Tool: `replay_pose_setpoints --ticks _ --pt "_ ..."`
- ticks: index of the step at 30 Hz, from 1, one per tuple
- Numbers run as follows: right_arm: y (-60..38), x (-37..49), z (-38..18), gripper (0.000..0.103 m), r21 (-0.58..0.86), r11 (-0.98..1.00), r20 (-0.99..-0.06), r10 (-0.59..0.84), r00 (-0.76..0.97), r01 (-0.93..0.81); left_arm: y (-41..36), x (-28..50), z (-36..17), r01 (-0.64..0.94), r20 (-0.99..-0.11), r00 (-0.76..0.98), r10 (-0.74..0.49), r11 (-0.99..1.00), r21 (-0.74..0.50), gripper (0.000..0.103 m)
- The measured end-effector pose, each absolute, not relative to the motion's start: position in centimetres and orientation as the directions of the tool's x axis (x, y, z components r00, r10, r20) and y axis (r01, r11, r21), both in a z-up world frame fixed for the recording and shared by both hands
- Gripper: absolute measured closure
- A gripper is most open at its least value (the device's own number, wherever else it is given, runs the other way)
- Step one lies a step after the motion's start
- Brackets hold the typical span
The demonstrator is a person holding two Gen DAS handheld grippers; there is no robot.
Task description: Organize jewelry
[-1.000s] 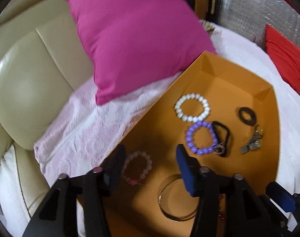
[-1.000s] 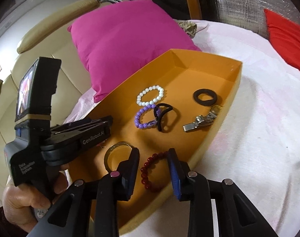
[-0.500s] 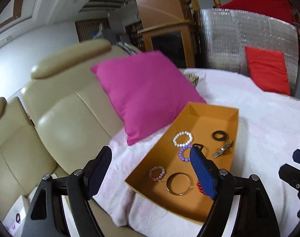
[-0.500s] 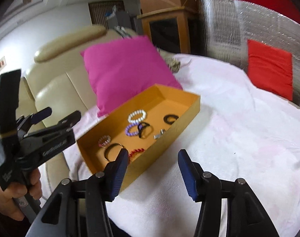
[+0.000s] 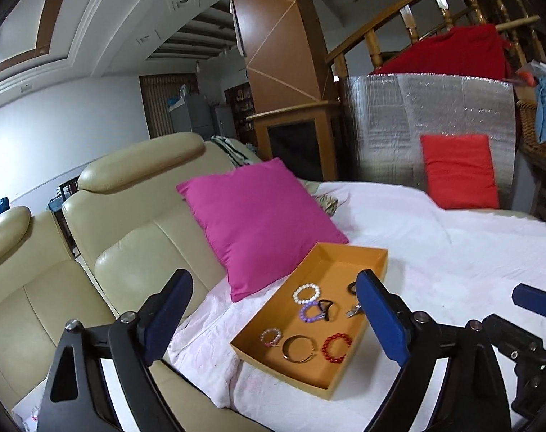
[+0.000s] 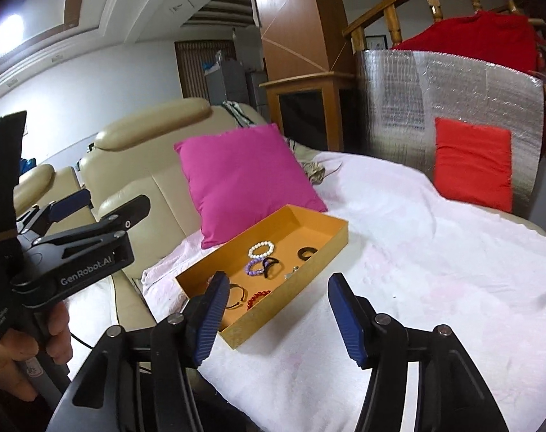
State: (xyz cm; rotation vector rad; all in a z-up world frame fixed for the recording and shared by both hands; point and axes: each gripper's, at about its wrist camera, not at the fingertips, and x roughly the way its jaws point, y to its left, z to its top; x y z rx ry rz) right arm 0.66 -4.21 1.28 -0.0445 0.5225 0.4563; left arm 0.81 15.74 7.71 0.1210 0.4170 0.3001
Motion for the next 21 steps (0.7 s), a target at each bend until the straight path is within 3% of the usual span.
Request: replay_pose_setpoints --ticks 21 --pt "-3.9 -0.4 2.2 0.041 0.093 0.895 -0.474 0.425 0.771 -0.436 15.7 -2.0 8.3 -0.281 -0.400 0.853 0.336 0.941 0.191 0.009"
